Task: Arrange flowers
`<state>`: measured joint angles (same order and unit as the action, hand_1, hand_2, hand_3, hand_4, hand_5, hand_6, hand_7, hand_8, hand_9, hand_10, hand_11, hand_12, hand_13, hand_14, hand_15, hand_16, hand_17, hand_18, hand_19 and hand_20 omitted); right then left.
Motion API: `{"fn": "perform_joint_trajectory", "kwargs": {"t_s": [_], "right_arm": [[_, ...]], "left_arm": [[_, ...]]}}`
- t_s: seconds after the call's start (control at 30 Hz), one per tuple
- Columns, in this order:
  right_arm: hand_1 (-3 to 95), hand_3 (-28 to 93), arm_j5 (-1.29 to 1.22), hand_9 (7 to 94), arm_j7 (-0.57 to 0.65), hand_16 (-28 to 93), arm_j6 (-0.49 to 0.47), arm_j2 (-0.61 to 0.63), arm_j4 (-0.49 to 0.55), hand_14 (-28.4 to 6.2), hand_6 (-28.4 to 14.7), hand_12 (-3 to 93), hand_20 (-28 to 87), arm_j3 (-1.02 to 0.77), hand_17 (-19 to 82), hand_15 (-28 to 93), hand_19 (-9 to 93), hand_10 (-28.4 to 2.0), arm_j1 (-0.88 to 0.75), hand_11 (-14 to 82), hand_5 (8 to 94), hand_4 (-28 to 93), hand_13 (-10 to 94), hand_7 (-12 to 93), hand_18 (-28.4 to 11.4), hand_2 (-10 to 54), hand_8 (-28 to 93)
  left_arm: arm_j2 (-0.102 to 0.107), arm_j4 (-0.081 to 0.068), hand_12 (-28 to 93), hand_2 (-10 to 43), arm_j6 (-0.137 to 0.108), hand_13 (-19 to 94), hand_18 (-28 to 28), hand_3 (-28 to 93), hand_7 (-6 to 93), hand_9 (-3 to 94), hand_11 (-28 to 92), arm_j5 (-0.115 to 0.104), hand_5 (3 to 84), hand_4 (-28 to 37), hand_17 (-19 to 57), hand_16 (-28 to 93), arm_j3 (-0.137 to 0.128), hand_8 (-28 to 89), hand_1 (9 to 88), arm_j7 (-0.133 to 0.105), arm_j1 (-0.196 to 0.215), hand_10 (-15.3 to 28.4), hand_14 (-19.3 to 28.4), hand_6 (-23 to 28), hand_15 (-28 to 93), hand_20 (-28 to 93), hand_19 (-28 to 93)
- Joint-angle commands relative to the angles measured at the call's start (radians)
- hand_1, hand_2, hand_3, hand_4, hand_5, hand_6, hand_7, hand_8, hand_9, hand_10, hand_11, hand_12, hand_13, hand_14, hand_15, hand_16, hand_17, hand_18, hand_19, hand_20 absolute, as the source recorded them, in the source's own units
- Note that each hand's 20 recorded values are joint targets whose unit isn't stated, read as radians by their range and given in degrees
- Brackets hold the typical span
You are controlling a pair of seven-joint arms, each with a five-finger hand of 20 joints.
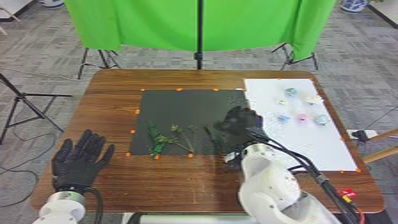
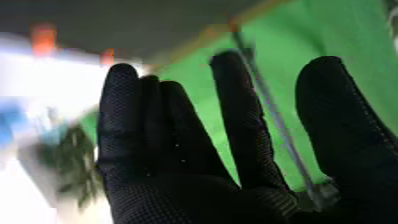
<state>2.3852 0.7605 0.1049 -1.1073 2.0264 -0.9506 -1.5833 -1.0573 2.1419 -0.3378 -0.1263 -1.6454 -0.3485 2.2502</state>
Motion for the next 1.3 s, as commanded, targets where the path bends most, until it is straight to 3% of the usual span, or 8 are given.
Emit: {"fn": "perform_joint_trajectory", "kwargs": {"t_s": [0.03,0.23,0.4,0.63,0.87,0.97,1.07,1.3], "right_arm": [[34.2,77,0.039,31.7,0.082,4,-0.212,0.146,-0.111,-26.5,-10.7,14.3,10,-0.145,8,45,66,-27.7,0.118,11.2,42.6,-21,14,16,-25.9,-2.4,-10],[43.8,80,0.008,31.5,0.048,4,-0.378,0.192,-0.150,-24.9,-8.1,12.9,13,-0.175,9,43,67,-24.3,0.157,10.6,43.6,-25,15,16,-25.7,-9.3,-10],[50.5,80,0.004,35.4,0.028,6,-0.414,0.204,-0.200,-22.3,-6.3,12.6,18,-0.146,13,40,70,-21.2,0.184,10.2,45.3,-28,23,15,-25.9,-9.5,-11],[56.7,78,-0.018,44.3,0.017,14,-0.456,0.175,-0.260,-16.1,-3.6,13.0,30,-0.118,25,49,83,-16.9,0.178,11.2,48.4,-28,46,16,-25.6,-9.5,-11],[64.4,66,0.002,54.7,0.044,33,-0.370,0.168,-0.303,-9.8,-2.9,17.8,37,-0.095,30,51,85,-17.2,0.166,18.0,53.4,-28,52,19,-24.0,-9.5,-11],[66.6,65,0.033,56.5,0.047,37,-0.275,0.176,-0.318,-8.4,-2.4,26.4,37,-0.082,31,54,85,-16.7,0.149,28.0,55.8,-28,54,30,-22.8,-9.5,-12],[67.8,64,0.030,63.6,0.042,41,-0.228,0.187,-0.316,-7.6,-1.5,48.3,38,-0.086,36,58,86,-13.8,0.132,27.8,56.7,-28,58,46,-20.4,-9.5,9],[67.3,66,0.040,68.6,0.027,43,-0.111,0.210,-0.247,-7.0,-0.8,52.7,38,-0.090,39,57,87,-12.9,0.121,30.9,61.4,-28,64,54,-20.5,-9.5,14]], "left_arm": [[-0.007,-0.009,16,17.2,-0.006,32,15.8,75,30.5,43.6,36,0.038,47.4,-28.3,-4.5,-5,0.031,-14,27.6,-0.007,-0.013,15.4,14.9,6.8,54,23,42],[-0.007,-0.004,15,17.2,0.003,32,15.7,75,30.6,43.6,36,0.038,47.4,-28.3,-4.5,-5,0.028,-14,27.5,-0.018,-0.003,15.6,14.9,6.8,54,23,42],[-0.006,-0.009,15,17.1,0.005,32,15.7,75,30.1,43.6,36,0.040,47.3,-28.3,-4.5,-5,0.030,-14,27.5,-0.016,-0.018,15.5,15.0,6.9,54,23,42],[-0.008,-0.019,15,17.1,0.006,32,15.7,75,30.1,43.6,36,0.039,47.3,-28.3,-4.6,-5,0.046,-14,27.5,-0.002,-0.046,15.5,15.0,6.9,54,23,42],[-0.006,-0.018,15,17.2,0.009,32,15.7,75,30.1,43.5,36,0.042,47.3,-28.3,-4.6,-5,0.046,-14,27.5,0.000,-0.051,15.5,15.0,6.8,54,23,42],[-0.005,-0.020,15,17.2,0.016,32,15.7,75,30.0,43.5,36,0.049,47.3,-28.3,-4.6,-5,0.046,-14,27.5,0.005,-0.054,15.5,15.0,6.9,54,23,42],[-0.008,-0.022,15,17.2,-0.005,32,15.7,75,29.6,43.5,35,0.034,47.2,-28.3,-4.6,-5,0.053,-14,27.5,0.007,-0.061,15.4,15.0,6.9,53,23,42],[-0.011,-0.019,15,17.4,0.008,32,15.7,75,29.4,43.5,35,0.031,47.3,-28.3,-4.6,-5,0.044,-14,27.8,0.004,-0.047,15.4,15.0,6.9,53,22,42]]}}
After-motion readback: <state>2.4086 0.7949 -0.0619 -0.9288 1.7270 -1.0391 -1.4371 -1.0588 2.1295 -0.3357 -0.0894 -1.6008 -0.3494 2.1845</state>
